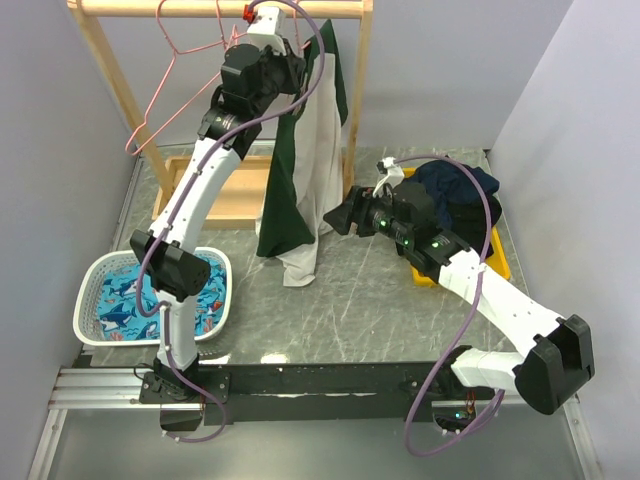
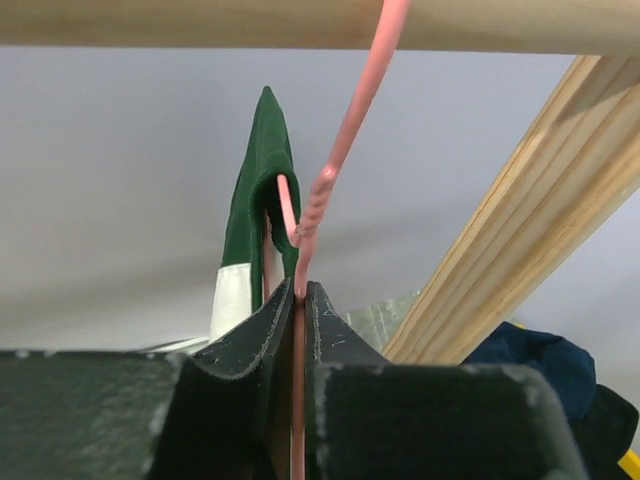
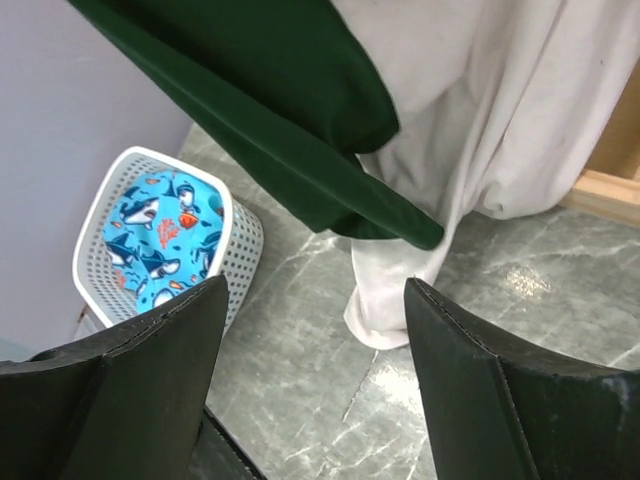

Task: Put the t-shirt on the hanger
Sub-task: Place the hanger at the clothesline.

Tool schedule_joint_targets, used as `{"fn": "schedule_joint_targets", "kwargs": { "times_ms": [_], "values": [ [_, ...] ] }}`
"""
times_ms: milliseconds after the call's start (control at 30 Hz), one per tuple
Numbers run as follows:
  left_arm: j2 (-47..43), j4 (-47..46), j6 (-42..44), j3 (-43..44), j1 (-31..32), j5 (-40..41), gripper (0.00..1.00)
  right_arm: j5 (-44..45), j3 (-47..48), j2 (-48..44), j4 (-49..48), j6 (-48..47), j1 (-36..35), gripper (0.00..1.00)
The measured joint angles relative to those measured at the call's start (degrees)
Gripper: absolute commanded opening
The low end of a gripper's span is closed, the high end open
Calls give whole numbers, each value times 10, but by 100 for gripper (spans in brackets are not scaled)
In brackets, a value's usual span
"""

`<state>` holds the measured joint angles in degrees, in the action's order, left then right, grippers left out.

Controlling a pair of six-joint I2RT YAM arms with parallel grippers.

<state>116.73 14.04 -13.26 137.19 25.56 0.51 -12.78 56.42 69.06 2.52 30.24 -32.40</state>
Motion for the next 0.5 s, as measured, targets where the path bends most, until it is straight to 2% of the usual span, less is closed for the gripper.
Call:
{"fn": "schedule_joint_targets", "kwargs": {
  "times_ms": [67, 100, 167, 233, 367, 400, 500],
  "values": [
    [-1, 0, 0, 0, 0, -2, 24, 1, -7, 2, -3, -1, 0, 80],
    [-2, -2, 0, 0, 0, -2, 34, 2, -10, 2, -4, 0, 0, 80],
    [-4, -6, -2, 0, 0, -3, 38, 4, -17, 3, -8, -1, -1, 82],
    [-12, -13, -8, -9, 0, -6, 52, 10, -25, 3, -10, -1, -2, 83],
    [-40, -13, -16, -22, -1, -15, 68, 25, -42, 4, -11, -5, -2, 87],
    [-49, -14, -17, -25, -1, -20, 77, 30, -48, 5, -12, -5, -2, 87],
    [-84, -14, -25, -42, -1, -33, 90, 44, -70, 17, -23, -3, -3, 88]
  ]
}}
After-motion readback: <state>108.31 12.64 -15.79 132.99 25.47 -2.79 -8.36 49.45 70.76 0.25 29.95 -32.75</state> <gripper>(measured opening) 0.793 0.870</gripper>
